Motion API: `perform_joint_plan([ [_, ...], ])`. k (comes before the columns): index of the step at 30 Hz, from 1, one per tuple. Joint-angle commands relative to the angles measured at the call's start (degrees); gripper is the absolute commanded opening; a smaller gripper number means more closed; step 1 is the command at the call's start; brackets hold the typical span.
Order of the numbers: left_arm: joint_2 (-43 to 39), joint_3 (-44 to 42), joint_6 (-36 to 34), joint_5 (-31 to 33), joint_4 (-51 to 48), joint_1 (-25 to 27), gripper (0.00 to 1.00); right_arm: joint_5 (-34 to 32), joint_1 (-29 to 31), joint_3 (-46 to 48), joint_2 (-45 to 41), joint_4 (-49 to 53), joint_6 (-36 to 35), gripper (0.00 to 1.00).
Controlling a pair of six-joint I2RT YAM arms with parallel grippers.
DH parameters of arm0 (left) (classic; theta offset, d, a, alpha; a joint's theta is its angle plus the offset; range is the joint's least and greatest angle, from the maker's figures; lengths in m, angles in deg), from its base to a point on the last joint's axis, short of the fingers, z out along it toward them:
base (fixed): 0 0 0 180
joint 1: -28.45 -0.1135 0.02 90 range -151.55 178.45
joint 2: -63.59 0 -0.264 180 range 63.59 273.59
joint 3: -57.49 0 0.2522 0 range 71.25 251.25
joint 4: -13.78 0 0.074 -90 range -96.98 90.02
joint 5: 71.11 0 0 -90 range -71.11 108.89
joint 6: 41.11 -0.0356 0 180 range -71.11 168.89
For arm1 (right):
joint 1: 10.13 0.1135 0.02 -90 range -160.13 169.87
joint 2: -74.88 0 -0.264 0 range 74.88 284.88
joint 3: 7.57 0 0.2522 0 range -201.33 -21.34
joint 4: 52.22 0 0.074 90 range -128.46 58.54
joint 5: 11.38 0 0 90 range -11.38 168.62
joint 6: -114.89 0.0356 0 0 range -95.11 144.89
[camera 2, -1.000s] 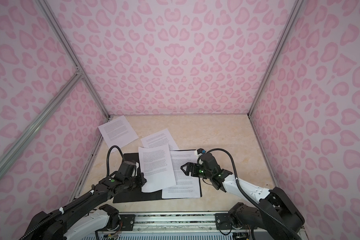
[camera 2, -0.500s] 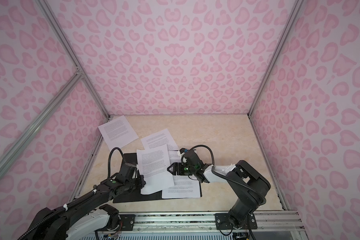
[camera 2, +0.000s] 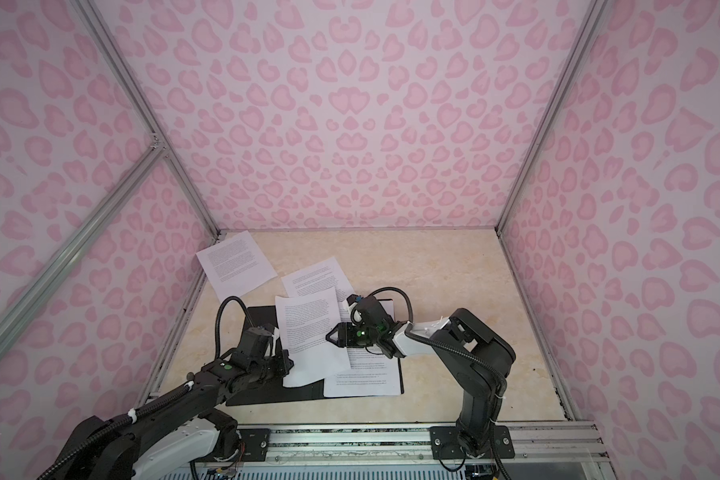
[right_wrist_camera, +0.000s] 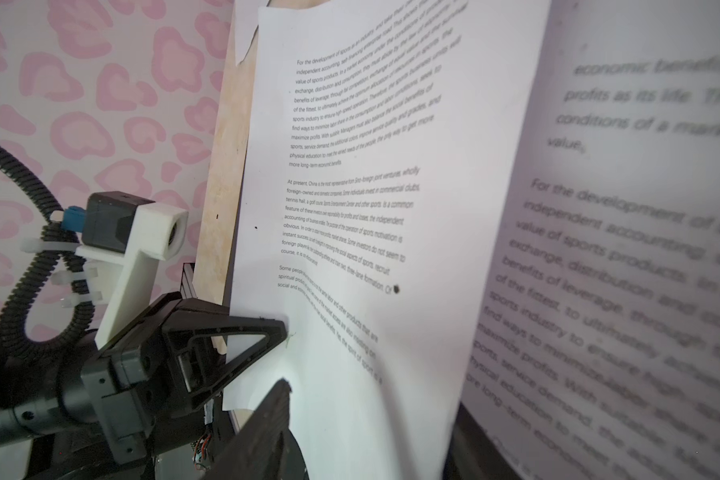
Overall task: Put the files into the folder
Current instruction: 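Press the sheet onto the folder with the right gripper while the left gripper withdraws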
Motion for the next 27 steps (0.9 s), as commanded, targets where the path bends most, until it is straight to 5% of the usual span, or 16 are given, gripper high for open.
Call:
perform_joint_plan([
  [1, 0.18, -0.34, -0.18, -0.26, -1.16, 0.04, 0.03, 1.5, -0.01, -0.25, 1.55, -3.34, 2.06, 0.45],
  [9, -0.86, -0.7, -0.05, -0.2, -1.23, 0.08, 0.03, 1.96, -0.28, 0.68, 2.28, -7.51, 5.19, 0.3],
  [15, -2.26, -0.25, 0.04, -0.06, -2.11, 0.13, 0.14, 1.84, -0.46, 1.3, 1.84, -7.79, 6.48, 0.0],
  [17, -3.03, -0.39, 0.31, -1.93, -1.41, 0.17, 0.27, 1.24, -0.55, 1.81, 0.52, -7.42, 6.54, 0.0],
  [19, -4.25, 0.12, 1.3, -4.02, -1.14, 0.16, 0.62, 0.62, -0.71, 2.2, -1.33, -6.64, 6.11, 0.0],
  [22, -7.71, 2.79, 2.4, -7.75, -1.99, 0.11, 0.97, 1.48, -1.18, 2.79, -4.2, -7.58, 7.01, 0.0],
  [27, -13.97, 13.29, 2.2, -10.54, -9.07, 0.06, 0.98, -0.49, -1.64, 3.73, -10.13, -3.69, 5.61, 0.0],
])
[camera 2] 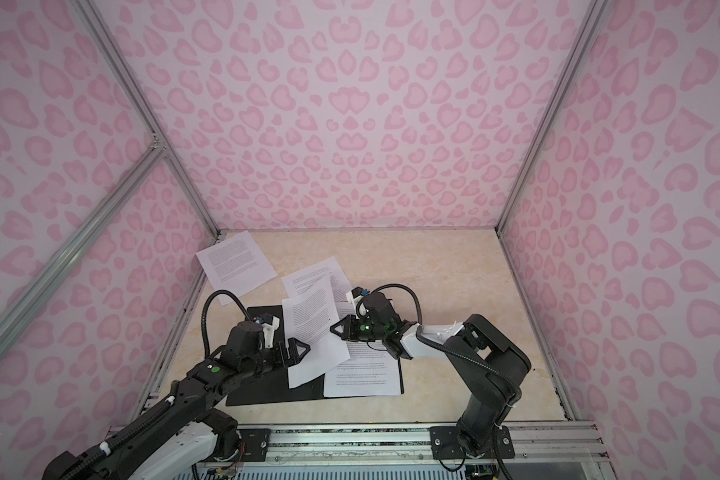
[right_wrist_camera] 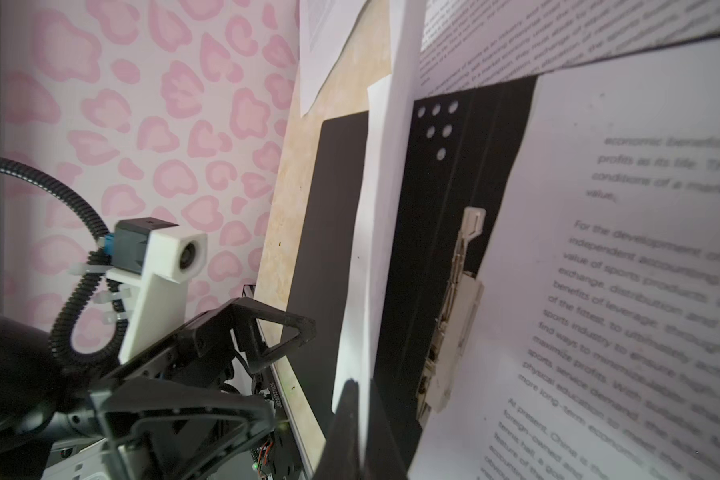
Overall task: Put the files into the folder
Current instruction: 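Press the sheet onto the folder with the right gripper while the left gripper withdraws, then smooth the new sheet flat on the folder stack with the right gripper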
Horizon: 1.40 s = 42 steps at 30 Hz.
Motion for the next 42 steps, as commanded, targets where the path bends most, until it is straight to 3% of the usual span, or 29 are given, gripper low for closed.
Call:
perform_joint_plan([
  [1, -3.2, 8.01, -0.97, -2.45, -7.01, 0.04, 0.98, -2.1, -0.33, 1.24, -3.31, 2.76, -1.27, 0.0],
  [5, -5.91, 18.87, -5.56, 1.38, -18.01, 0.04, 0.98, -3.28, -2.29, 4.69, -8.49, 4.14, -1.3, 0.0],
  [10, -8.51, 26.1, -13.12, 9.32, -25.87, 0.04, 0.98, -6.0, -5.98, 11.74, -17.12, 8.03, -2.78, 0.0],
  [12, -10.17, 25.88, -15.07, 13.78, -26.72, 0.04, 0.97, -7.65, -7.31, 14.72, -20.69, 8.98, -2.79, 0.0],
  [18, -14.91, 17.16, -20.4, 18.74, -23.28, 0.04, 0.97, -8.77, -9.85, 17.81, -25.72, 14.72, -5.68, 0.0],
  [22, -14.05, 16.47, -20.64, 14.64, -22.59, 0.07, 0.97, -7.79, -11.17, 19.2, -26.62, 16.95, -7.27, 0.0],
  [32, -13.13, 16.54, -20.07, 15.19, -22.98, 0.07, 0.97, -7.53, -13.51, 21.93, -32.09, 21.19, -8.94, 0.0],
  [42, -13.02, 16.36, -20.09, 14.9, -22.83, 0.14, 0.97, -4.56, -12.79, 22.02, -29.4, 19.81, -9.53, 0.0],
])
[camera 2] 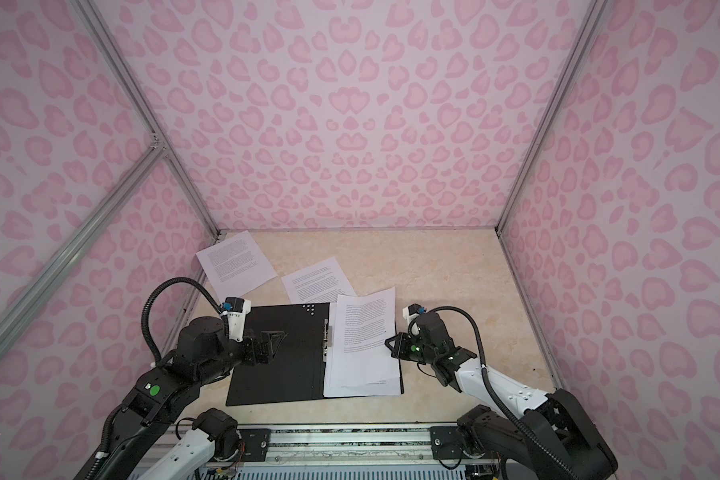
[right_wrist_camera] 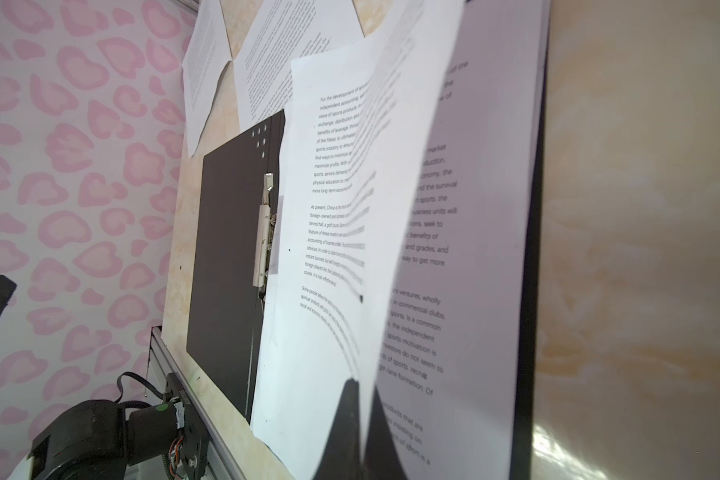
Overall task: Put the files into the folder
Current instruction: 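Smooth the new sheet flat on the folder stack with the right gripper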
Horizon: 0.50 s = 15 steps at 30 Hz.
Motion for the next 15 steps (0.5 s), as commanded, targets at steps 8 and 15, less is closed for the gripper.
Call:
perform_joint_plan([
  [8, 0.52, -0.25, -0.58, -0.44, 1.62, -0.01, 0.97, 0.11, 2.11, 0.54, 0.47, -0.82, 0.07, 0.0],
  [15, 0.34, -0.25, -0.58, -0.49, 1.58, 0.03, 0.97, -0.84, 3.35, 0.99, 0.64, -1.5, 0.89, 0.0],
])
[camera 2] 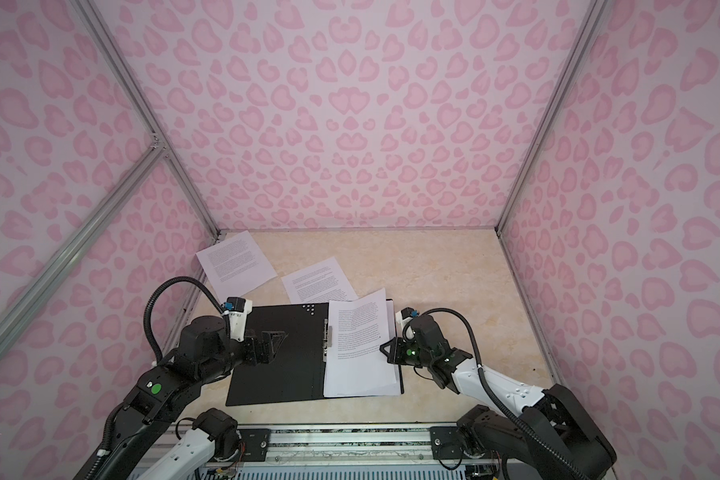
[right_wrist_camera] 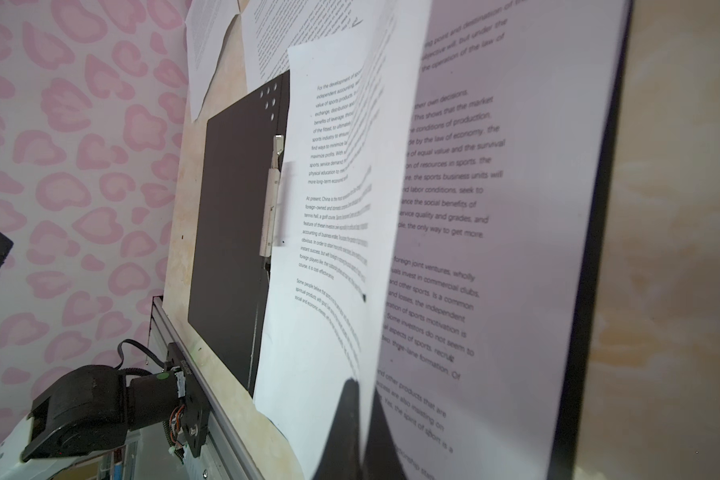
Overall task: Put the files into the folder
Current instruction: 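Smooth the new sheet flat on the folder stack with the right gripper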
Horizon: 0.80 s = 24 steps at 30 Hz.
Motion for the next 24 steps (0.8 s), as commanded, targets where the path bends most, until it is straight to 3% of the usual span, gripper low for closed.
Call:
perform_joint_plan([
  [1, -0.05, -0.29, -0.58, -0.1, 1.6, 0.03, 0.97, -1.19, 0.39, 0.74, 0.03, -1.13, 0.85, 0.0],
  [24, -0.16, -0.34, -0.49, 0.03, 1.63, 0.02, 0.97, -2.3, 1.81, 2.59, -0.32, -3.24, 3.47, 0.02],
])
